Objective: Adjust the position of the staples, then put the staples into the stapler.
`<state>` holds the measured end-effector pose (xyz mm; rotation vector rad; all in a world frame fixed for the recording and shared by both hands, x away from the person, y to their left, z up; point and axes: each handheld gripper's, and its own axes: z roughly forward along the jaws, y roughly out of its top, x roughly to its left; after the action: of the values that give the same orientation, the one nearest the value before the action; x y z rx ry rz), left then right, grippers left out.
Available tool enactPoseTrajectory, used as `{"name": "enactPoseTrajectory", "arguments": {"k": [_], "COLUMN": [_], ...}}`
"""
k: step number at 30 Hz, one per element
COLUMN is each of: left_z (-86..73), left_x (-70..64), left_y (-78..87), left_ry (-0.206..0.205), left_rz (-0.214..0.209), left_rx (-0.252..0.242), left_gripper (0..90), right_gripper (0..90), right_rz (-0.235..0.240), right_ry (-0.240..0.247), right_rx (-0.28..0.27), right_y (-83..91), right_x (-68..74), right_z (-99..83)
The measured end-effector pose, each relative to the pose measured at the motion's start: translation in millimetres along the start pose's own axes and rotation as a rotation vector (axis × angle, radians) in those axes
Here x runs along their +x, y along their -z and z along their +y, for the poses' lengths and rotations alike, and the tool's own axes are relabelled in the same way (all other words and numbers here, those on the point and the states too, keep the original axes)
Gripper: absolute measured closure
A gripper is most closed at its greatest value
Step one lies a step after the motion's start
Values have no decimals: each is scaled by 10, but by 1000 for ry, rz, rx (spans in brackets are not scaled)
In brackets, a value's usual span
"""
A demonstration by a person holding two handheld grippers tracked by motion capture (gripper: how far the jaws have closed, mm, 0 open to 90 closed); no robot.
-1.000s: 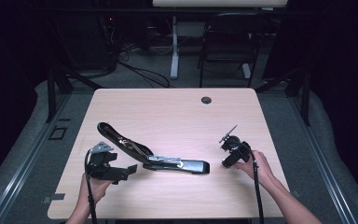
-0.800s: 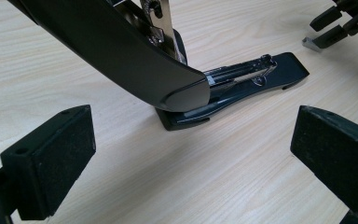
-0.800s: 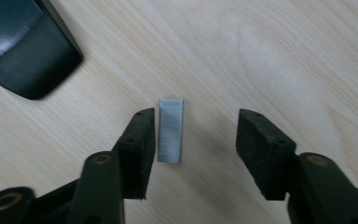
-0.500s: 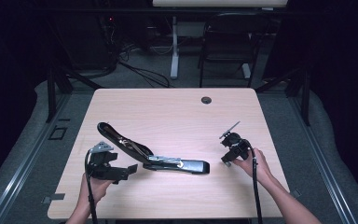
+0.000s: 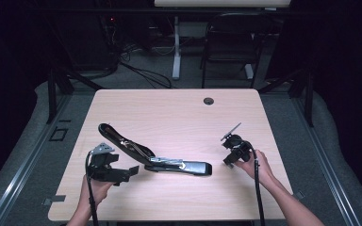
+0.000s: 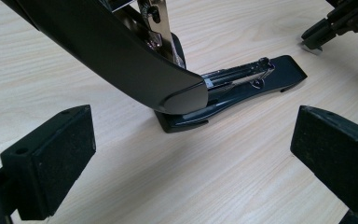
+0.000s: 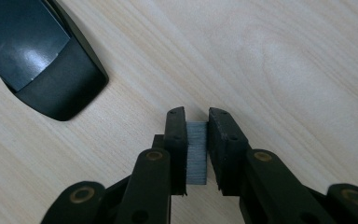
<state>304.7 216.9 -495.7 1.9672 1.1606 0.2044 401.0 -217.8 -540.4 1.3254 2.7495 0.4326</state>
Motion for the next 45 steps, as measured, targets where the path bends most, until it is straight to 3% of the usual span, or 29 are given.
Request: {"name": "enactPoseTrajectory", "arguments": {"k": [4, 5, 6, 9, 20, 25, 29, 33, 34, 45], "left_z": [1, 2, 2, 2, 4, 8, 12, 14, 14, 61], "left_x": [-1, 1, 2, 2, 16, 16, 23, 39, 40, 54], "left_y": [2, 1, 0, 2, 7, 9, 26, 46, 53, 139], "left_ry": [-1, 2, 5, 7, 8, 9, 19, 30, 33, 67], "left_rz": [1, -4, -5, -4, -3, -8, 4, 11, 14, 64], "left_rx": [-1, -2, -4, -8, -8, -3, -26, -37, -43, -114], "left_gripper": [1, 1, 1, 1, 1, 1, 1, 1, 1, 2], "right_gripper": [781, 781, 781, 781, 781, 781, 781, 781, 781, 782], "right_rz": [11, 7, 22, 9, 25, 14, 17, 11, 17, 14], "right_ry": [8, -10, -11, 30, 42, 71, 60, 90, 76, 110], "right_rx": [-38, -84, -94, -63, -113, -97, -123, -109, -137, -141], "right_y": [62, 53, 72, 123, 183, 211, 207, 250, 239, 289], "right_x": [12, 29, 35, 18, 38, 31, 44, 41, 56, 112], "right_z": [1, -12, -9, 8, 36, 51, 56, 81, 77, 121]}}
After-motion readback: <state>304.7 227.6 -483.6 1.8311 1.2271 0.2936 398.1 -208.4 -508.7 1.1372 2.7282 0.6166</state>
